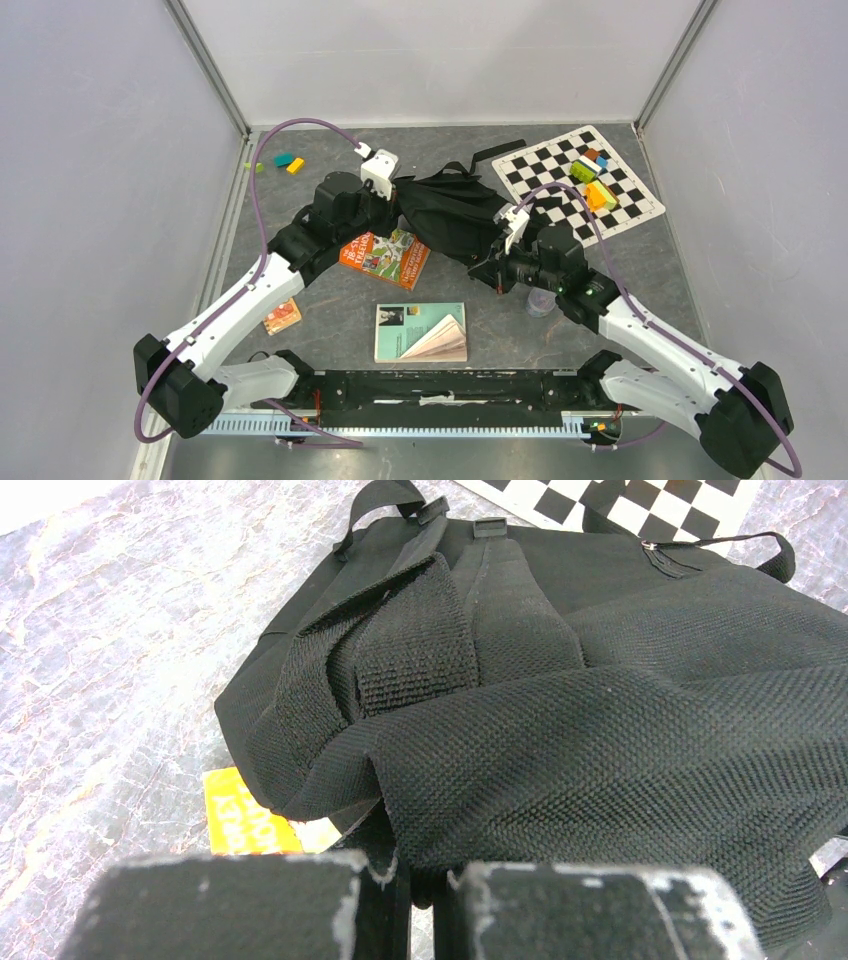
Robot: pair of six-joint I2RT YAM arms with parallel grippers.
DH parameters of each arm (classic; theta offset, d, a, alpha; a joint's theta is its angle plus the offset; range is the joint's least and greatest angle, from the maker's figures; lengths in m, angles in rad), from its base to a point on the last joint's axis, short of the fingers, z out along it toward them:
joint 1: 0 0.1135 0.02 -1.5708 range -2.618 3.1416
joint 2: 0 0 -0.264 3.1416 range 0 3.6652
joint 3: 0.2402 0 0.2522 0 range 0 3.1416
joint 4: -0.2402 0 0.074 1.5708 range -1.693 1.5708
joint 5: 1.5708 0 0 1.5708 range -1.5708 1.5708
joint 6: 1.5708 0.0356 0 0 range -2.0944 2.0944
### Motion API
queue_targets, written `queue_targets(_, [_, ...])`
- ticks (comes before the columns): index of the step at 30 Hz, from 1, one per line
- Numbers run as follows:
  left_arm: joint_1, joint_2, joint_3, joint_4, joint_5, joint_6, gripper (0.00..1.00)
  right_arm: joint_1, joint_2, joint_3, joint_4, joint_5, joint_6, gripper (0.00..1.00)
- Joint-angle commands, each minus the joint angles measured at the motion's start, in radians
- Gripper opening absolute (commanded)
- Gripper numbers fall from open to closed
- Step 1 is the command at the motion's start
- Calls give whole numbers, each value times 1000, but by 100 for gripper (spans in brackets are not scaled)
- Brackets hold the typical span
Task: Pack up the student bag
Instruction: Unzip the student bag at the center of the board.
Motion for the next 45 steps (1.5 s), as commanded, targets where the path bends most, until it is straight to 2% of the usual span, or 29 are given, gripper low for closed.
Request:
queue_targets(1, [4, -1, 54, 61, 24, -46, 2, 27, -31, 1, 159, 16, 78, 0])
queue_targets(7, [4, 2, 56, 63, 25, -52, 2, 75, 8, 71, 232, 43, 103, 0])
queue_targets(24, [4, 19, 62, 54, 32, -71, 2, 300, 186, 333, 319, 196, 40, 0])
queue_targets(31, [3, 24, 62, 56, 39, -75, 2, 369, 269, 407, 314, 335, 5, 0])
queue_targets(36, [3, 27, 58, 54, 21, -64, 2, 391, 282, 415, 276, 377, -1, 0])
queue_targets(37, [2, 27, 55, 56, 18, -60, 2, 392, 277, 413, 265, 377, -4, 3])
queue_targets(38, [3, 26, 49, 60, 7, -53, 2, 392, 269, 408, 251, 378, -4, 10])
queue_targets(39, [3, 30, 49, 58, 2, -48, 2, 392, 259, 404, 237, 382, -8, 19])
queue_targets(40, [3, 34, 56, 48, -28, -32, 2, 392, 239, 393, 215, 388, -17, 35])
queue_targets(42, [3, 36, 66, 31, -57, -13, 2, 392, 198, 367, 176, 392, -45, 57])
queue_targets(43, [3, 36, 65, 30, -71, -6, 2, 391, 173, 348, 155, 419, -67, 67])
queue_targets(45, [3, 32, 64, 32, -85, 5, 2, 392, 124, 312, 122, 430, -116, 79])
